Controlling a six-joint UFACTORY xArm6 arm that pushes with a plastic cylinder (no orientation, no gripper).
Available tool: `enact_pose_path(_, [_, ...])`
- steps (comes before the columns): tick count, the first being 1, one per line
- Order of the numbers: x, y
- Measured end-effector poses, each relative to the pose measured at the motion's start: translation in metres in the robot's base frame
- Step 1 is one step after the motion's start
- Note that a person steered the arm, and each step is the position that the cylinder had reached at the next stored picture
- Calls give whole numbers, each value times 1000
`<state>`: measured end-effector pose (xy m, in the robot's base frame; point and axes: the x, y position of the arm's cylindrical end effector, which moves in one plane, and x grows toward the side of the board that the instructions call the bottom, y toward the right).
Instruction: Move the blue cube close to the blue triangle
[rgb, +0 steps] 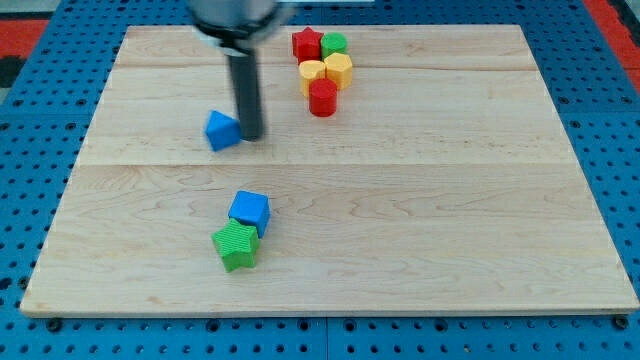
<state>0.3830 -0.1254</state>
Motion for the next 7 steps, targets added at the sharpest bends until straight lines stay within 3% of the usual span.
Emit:
enact_pose_path(1, [-29, -88])
enact_pose_path(2, [-26, -55])
enact_pose_path(3, [4, 28])
enact_pose_path(5, [161, 165])
enact_pose_path(6, [175, 132])
enact_pose_path(7, [141, 94])
